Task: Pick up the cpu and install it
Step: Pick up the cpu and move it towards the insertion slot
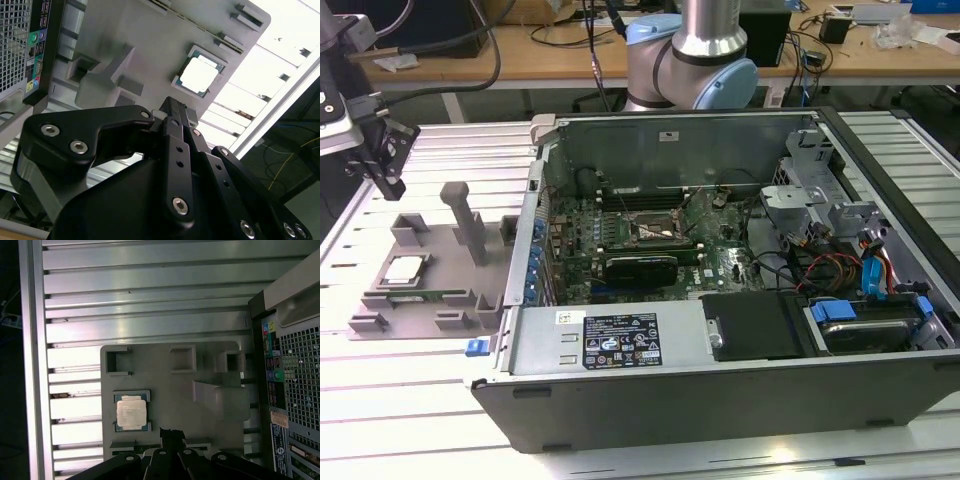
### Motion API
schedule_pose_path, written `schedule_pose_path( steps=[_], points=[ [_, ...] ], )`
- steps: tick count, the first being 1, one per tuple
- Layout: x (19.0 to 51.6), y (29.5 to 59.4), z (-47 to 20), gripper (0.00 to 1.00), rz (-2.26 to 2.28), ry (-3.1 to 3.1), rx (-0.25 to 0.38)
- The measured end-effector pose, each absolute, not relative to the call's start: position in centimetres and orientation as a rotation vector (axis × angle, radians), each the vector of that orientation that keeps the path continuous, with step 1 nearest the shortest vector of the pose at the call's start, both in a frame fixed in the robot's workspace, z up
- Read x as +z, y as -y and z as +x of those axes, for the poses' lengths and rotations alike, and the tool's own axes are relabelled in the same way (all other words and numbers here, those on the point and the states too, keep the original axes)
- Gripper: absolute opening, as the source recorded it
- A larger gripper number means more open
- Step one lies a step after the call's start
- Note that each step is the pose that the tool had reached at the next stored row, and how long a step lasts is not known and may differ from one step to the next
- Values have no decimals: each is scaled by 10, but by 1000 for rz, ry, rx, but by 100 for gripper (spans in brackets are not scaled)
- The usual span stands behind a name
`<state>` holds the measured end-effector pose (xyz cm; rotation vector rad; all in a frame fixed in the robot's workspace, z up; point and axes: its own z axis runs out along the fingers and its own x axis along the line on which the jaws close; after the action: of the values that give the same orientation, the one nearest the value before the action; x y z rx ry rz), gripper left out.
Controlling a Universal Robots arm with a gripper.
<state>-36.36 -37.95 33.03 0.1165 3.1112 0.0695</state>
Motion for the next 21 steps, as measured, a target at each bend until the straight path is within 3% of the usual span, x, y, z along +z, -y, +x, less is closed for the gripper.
schedule_pose_path(
  steps=[21],
  points=[
    [308,378,-388,11,116,-3110,70]
  ],
)
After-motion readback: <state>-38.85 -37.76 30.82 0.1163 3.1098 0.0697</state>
